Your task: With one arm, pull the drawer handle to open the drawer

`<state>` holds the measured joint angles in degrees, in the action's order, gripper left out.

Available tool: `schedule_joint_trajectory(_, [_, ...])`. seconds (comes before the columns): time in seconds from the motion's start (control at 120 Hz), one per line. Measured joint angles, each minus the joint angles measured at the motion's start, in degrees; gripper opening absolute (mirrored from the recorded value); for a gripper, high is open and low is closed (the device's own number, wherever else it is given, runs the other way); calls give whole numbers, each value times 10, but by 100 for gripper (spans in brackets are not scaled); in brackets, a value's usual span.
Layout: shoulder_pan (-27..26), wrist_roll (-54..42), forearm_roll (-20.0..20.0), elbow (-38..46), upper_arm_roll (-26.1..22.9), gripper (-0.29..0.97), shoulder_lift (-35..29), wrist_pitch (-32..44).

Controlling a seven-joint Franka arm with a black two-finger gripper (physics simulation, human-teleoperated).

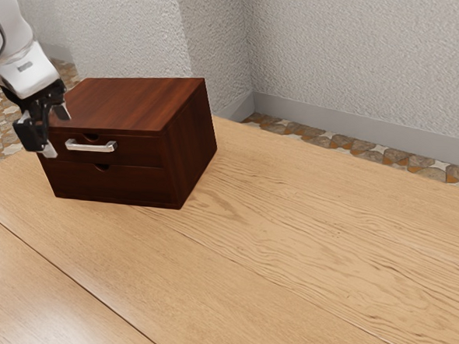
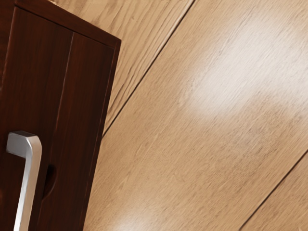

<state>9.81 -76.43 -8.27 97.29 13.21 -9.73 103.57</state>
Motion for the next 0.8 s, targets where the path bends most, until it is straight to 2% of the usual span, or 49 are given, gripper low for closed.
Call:
schedule_joint_trajectory(0.267, [33, -150, 45, -2, 13, 46, 68, 106])
schedule_joint_trajectory(0.492, [68, -240, 107, -17, 13, 38, 118, 160])
schedule_joint_trajectory(0.625, [66, -280, 130, -13, 19, 31, 117, 185])
schedule_joint_trajectory(0.8, [57, -321, 141, -6, 27, 18, 115, 204])
